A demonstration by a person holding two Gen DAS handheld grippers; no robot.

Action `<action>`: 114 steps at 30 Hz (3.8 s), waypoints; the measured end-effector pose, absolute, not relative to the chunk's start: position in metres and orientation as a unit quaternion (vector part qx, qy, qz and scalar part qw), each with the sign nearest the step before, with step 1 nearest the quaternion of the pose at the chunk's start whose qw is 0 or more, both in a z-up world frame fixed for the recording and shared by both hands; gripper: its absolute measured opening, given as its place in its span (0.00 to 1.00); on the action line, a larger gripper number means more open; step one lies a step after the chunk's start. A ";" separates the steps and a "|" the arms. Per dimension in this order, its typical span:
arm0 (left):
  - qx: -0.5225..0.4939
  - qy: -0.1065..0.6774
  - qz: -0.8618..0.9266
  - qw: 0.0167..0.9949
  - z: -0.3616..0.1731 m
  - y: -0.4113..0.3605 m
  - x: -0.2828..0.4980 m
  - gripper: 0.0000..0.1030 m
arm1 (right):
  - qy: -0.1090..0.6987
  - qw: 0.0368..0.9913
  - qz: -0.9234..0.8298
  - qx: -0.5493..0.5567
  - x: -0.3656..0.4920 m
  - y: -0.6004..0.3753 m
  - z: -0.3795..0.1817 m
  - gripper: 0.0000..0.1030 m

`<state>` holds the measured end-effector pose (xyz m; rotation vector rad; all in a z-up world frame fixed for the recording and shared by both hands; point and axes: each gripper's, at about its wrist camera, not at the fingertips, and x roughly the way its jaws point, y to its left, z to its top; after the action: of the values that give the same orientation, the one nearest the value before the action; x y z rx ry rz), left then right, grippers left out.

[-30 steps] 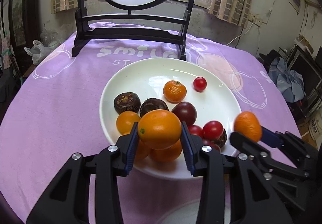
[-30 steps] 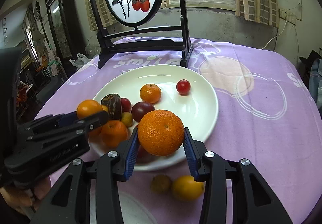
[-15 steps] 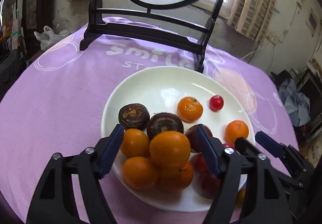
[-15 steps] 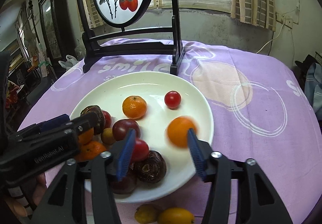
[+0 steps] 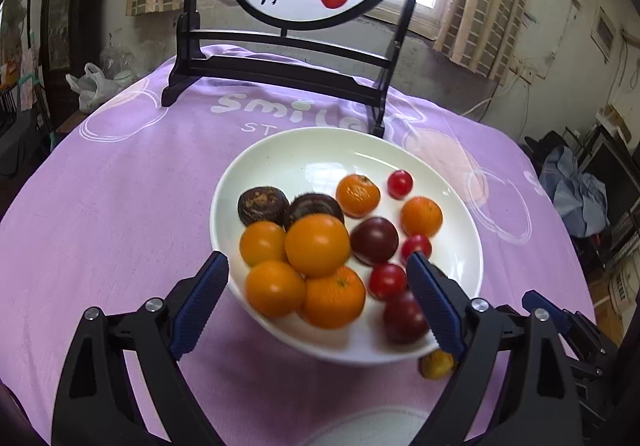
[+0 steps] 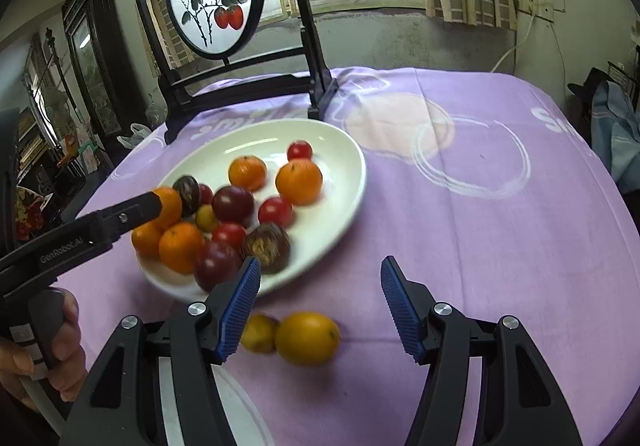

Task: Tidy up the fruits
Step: 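Release both oranges onto the white plate and withdraw both tools, then grasp the yellow lemon with the right tool while the left tool grasps the small yellow-green citrus, then release the lemon and small citrus onto the white plate with both tools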

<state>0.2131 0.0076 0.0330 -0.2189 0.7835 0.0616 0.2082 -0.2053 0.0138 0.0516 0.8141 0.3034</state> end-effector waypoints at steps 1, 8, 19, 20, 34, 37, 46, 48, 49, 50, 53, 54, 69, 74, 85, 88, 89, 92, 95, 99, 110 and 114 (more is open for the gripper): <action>-0.100 0.380 0.029 0.919 0.033 0.004 0.208 0.86 | 0.397 0.907 0.143 0.021 0.203 -0.209 0.012 0.62; -0.058 0.387 0.004 0.920 0.024 -0.021 0.172 0.87 | 0.398 0.907 0.138 0.013 0.179 -0.220 0.007 0.62; -0.023 0.413 -0.013 0.910 -0.002 -0.039 0.147 0.87 | 0.406 0.902 0.145 -0.005 0.154 -0.225 0.001 0.62; -0.022 0.416 -0.013 0.909 -0.004 -0.039 0.147 0.87 | 0.409 0.901 0.146 -0.008 0.154 -0.225 0.000 0.62; -0.050 0.443 -0.018 0.895 -0.012 -0.026 0.157 0.87 | 0.450 0.879 0.155 -0.034 0.168 -0.206 -0.027 0.62; -0.050 0.446 -0.019 0.893 -0.014 -0.026 0.159 0.87 | 0.451 0.877 0.159 -0.040 0.174 -0.201 -0.029 0.62; -0.042 0.453 -0.017 0.890 -0.017 -0.024 0.162 0.87 | 0.440 0.876 0.185 -0.070 0.192 -0.182 -0.028 0.62; -0.041 0.455 -0.016 0.889 -0.018 -0.023 0.163 0.87 | 0.433 0.877 0.196 -0.073 0.194 -0.179 -0.026 0.41; -0.042 0.457 -0.016 0.888 -0.019 -0.023 0.163 0.87 | 0.431 0.877 0.196 -0.076 0.195 -0.178 -0.026 0.40; -0.041 0.458 -0.015 0.888 -0.020 -0.023 0.163 0.87 | 0.429 0.878 0.197 -0.075 0.194 -0.178 -0.026 0.40; -0.039 0.458 -0.015 0.888 -0.020 -0.024 0.163 0.87 | 0.428 0.878 0.202 -0.070 0.190 -0.181 -0.025 0.40; -0.039 0.457 -0.017 0.888 -0.020 -0.024 0.162 0.87 | 0.429 0.878 0.202 -0.063 0.187 -0.184 -0.023 0.40; -0.014 0.438 -0.053 0.898 -0.018 -0.057 0.151 0.88 | 0.406 0.897 0.174 -0.018 0.158 -0.223 0.003 0.40; 0.013 0.442 -0.049 0.896 -0.025 -0.075 0.159 0.81 | 0.396 0.901 0.176 -0.014 0.158 -0.230 0.009 0.40; 0.031 0.452 -0.037 0.891 -0.030 -0.104 0.186 0.59 | 0.384 0.906 0.178 -0.001 0.157 -0.238 0.018 0.40; 0.019 0.451 -0.032 0.892 -0.029 -0.106 0.196 0.49 | 0.387 0.904 0.179 -0.001 0.158 -0.237 0.016 0.40; 0.018 0.451 -0.030 0.892 -0.029 -0.107 0.199 0.47 | 0.388 0.904 0.180 0.002 0.159 -0.238 0.015 0.40; 0.023 0.445 -0.027 0.895 -0.030 -0.107 0.200 0.40 | 0.392 0.902 0.180 0.007 0.161 -0.239 0.013 0.40; 0.022 0.440 -0.037 0.897 -0.029 -0.104 0.198 0.25 | 0.393 0.902 0.180 0.005 0.161 -0.237 0.012 0.40; 0.016 0.444 -0.049 0.895 -0.027 -0.100 0.194 0.25 | 0.390 0.903 0.180 -0.001 0.159 -0.236 0.013 0.40; 0.024 0.392 -0.056 0.918 0.016 -0.070 0.147 0.25 | 0.372 0.908 0.191 0.018 0.154 -0.233 0.023 0.40; 0.022 0.370 -0.040 0.928 0.036 -0.050 0.147 0.25 | 0.373 0.907 0.194 0.009 0.160 -0.218 0.025 0.40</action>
<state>0.1470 -0.0498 0.0358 0.0451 0.7585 -0.0825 0.1601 -0.2175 0.0248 0.0183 0.7696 0.4011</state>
